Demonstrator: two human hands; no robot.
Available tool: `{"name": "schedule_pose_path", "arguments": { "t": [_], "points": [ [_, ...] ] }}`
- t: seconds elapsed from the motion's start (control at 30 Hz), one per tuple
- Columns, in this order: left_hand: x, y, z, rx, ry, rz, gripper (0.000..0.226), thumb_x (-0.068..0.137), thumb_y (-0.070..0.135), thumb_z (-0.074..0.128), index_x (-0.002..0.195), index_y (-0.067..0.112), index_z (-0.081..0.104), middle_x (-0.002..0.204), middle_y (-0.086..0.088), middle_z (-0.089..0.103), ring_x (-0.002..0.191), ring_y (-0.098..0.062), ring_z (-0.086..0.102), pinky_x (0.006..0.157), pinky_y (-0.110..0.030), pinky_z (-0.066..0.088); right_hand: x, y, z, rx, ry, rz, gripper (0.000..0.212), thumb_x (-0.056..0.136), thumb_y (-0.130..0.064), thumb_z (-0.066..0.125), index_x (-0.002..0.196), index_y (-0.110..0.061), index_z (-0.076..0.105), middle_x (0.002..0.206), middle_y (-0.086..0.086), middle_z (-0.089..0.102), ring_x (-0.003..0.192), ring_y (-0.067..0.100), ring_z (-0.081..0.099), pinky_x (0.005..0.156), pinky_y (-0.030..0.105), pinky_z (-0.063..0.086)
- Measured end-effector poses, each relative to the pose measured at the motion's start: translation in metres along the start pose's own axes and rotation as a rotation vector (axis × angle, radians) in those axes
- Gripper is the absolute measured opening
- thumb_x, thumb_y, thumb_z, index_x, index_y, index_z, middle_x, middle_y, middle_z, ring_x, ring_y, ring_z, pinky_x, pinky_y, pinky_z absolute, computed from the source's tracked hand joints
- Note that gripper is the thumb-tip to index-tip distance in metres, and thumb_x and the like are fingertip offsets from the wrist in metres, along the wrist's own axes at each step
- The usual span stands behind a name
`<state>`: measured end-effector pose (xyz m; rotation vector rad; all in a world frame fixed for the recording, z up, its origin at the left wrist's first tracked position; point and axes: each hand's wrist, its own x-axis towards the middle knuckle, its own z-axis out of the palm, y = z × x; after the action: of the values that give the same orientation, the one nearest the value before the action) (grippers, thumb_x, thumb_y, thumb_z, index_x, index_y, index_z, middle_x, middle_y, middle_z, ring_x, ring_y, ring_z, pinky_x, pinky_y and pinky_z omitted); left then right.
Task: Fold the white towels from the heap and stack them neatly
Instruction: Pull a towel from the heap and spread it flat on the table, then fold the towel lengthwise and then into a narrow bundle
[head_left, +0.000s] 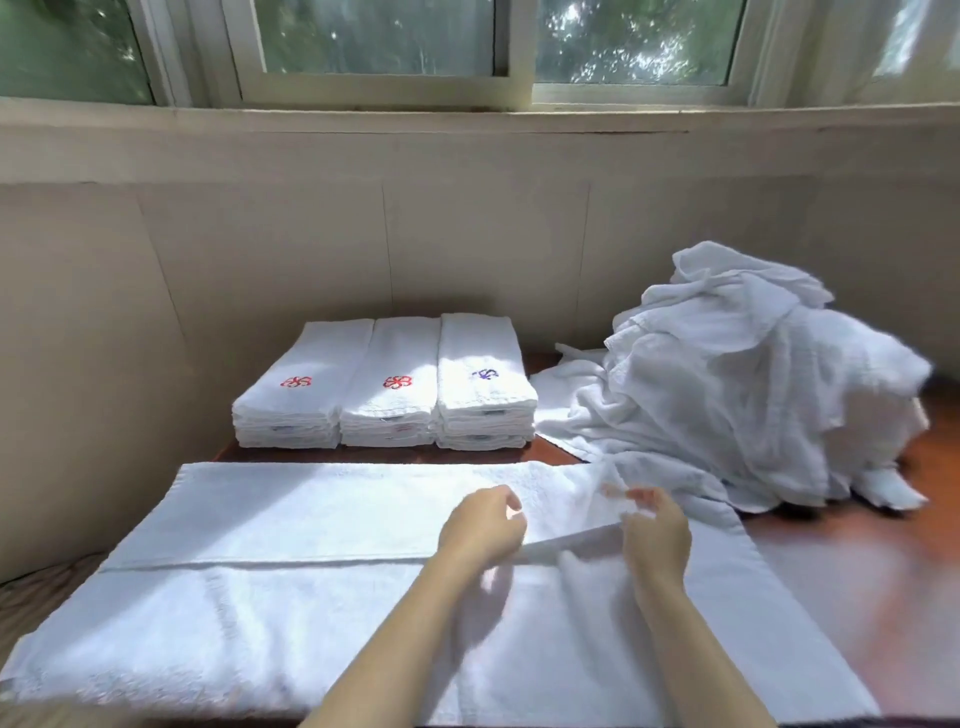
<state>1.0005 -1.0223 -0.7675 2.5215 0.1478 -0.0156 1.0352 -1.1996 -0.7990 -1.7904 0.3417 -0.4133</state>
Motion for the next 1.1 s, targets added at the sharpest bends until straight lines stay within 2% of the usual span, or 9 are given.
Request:
{"name": "schedule_pose_path", "arguments": {
  "t": [0.13, 0.3, 0.4, 0.57, 0.7, 0.87, 0.93, 1.03, 1.1],
  "points": [
    [0.008, 0.044, 0.047, 0.077, -0.119, 0.136, 0.069, 0.081, 0.042, 0.06, 0.142, 0.027, 0.032, 0.138, 0.002, 0.04, 0.126, -0.023, 0.042, 0.101, -0.036, 0.037, 0.033, -0.001, -0.031, 0.117, 0.064, 0.136, 0.038, 0.074, 0.011, 0.041, 0.096, -0.015, 0.059, 0.093, 0.003, 0.059, 0.09, 0.031, 0.061, 0.083, 0.044, 0.051],
    [0.019, 0.044, 0.062, 0.36, 0.137, 0.178, 0.041, 0.086, 0.022, 0.045, 0.126, 0.026, 0.046, 0.121, 0.002, 0.051, 0.112, -0.023, 0.05, 0.088, -0.032, 0.041, 0.07, 0.012, -0.042, 0.219, -0.113, 0.274, 0.028, 0.079, 0.009, 0.033, 0.085, -0.015, 0.045, 0.06, 0.001, 0.04, 0.04, 0.011, 0.037, 0.04, 0.021, 0.034],
    [0.025, 0.048, 0.065, 0.309, 0.202, 0.164, 0.02, 0.095, 0.031, 0.039, 0.105, 0.022, 0.054, 0.108, 0.002, 0.059, 0.101, -0.023, 0.055, 0.079, -0.032, 0.042, 0.086, 0.016, -0.038, 0.192, -0.144, 0.24, 0.017, 0.084, 0.0, 0.05, 0.095, -0.012, 0.044, 0.071, 0.004, 0.043, 0.051, 0.015, 0.04, 0.044, 0.023, 0.035],
    [0.029, 0.055, 0.07, 0.374, 0.171, 0.129, 0.05, 0.098, 0.057, 0.023, 0.101, 0.02, 0.056, 0.104, 0.001, 0.062, 0.101, -0.026, 0.06, 0.079, -0.033, 0.044, 0.104, 0.014, -0.037, 0.084, -0.22, 0.164, 0.011, 0.087, -0.013, 0.058, 0.081, -0.012, 0.05, 0.072, 0.009, 0.042, 0.063, 0.019, 0.041, 0.048, 0.025, 0.034],
    [0.026, 0.06, 0.064, 0.393, 0.16, 0.142, 0.051, 0.099, 0.054, 0.022, 0.099, 0.018, 0.058, 0.105, -0.002, 0.063, 0.1, -0.028, 0.06, 0.078, -0.033, 0.043, 0.114, 0.006, -0.041, 0.219, -0.065, 0.14, 0.017, 0.091, -0.013, 0.05, 0.075, -0.008, 0.055, 0.072, 0.009, 0.05, 0.066, 0.019, 0.046, 0.063, 0.031, 0.039],
    [0.024, 0.048, 0.054, 0.331, -0.022, 0.304, 0.032, 0.097, 0.045, 0.038, 0.103, 0.024, 0.062, 0.114, 0.002, 0.053, 0.11, -0.02, 0.051, 0.085, -0.031, 0.045, 0.127, 0.007, -0.075, 0.278, 0.087, 0.098, 0.033, 0.09, -0.022, 0.062, 0.06, -0.013, 0.054, 0.052, -0.001, 0.047, 0.047, 0.014, 0.044, 0.041, 0.019, 0.038],
    [0.023, 0.04, 0.05, 0.26, -0.169, 0.372, 0.03, 0.092, 0.048, 0.047, 0.114, 0.033, 0.062, 0.126, 0.006, 0.045, 0.12, -0.014, 0.043, 0.095, -0.028, 0.039, 0.128, 0.011, -0.087, 0.25, 0.032, 0.164, 0.032, 0.087, -0.02, 0.067, 0.058, -0.01, 0.059, 0.053, 0.004, 0.048, 0.052, 0.02, 0.045, 0.046, 0.023, 0.038],
    [0.021, 0.033, 0.045, 0.172, -0.259, 0.392, 0.032, 0.089, 0.052, 0.054, 0.118, 0.042, 0.061, 0.138, 0.011, 0.037, 0.129, -0.009, 0.035, 0.104, -0.027, 0.032, 0.125, 0.015, -0.102, 0.134, -0.158, 0.244, 0.024, 0.084, -0.018, 0.07, 0.078, 0.006, 0.066, 0.078, 0.014, 0.058, 0.072, 0.026, 0.053, 0.067, 0.035, 0.041],
    [0.02, 0.033, 0.043, 0.14, -0.269, 0.385, 0.032, 0.088, 0.053, 0.055, 0.119, 0.045, 0.061, 0.144, 0.013, 0.033, 0.134, -0.006, 0.03, 0.107, -0.028, 0.029, 0.118, 0.015, -0.104, 0.04, -0.261, 0.174, 0.016, 0.085, -0.014, 0.067, 0.078, -0.001, 0.067, 0.077, 0.012, 0.058, 0.069, 0.023, 0.052, 0.064, 0.031, 0.039]
  ]
}}
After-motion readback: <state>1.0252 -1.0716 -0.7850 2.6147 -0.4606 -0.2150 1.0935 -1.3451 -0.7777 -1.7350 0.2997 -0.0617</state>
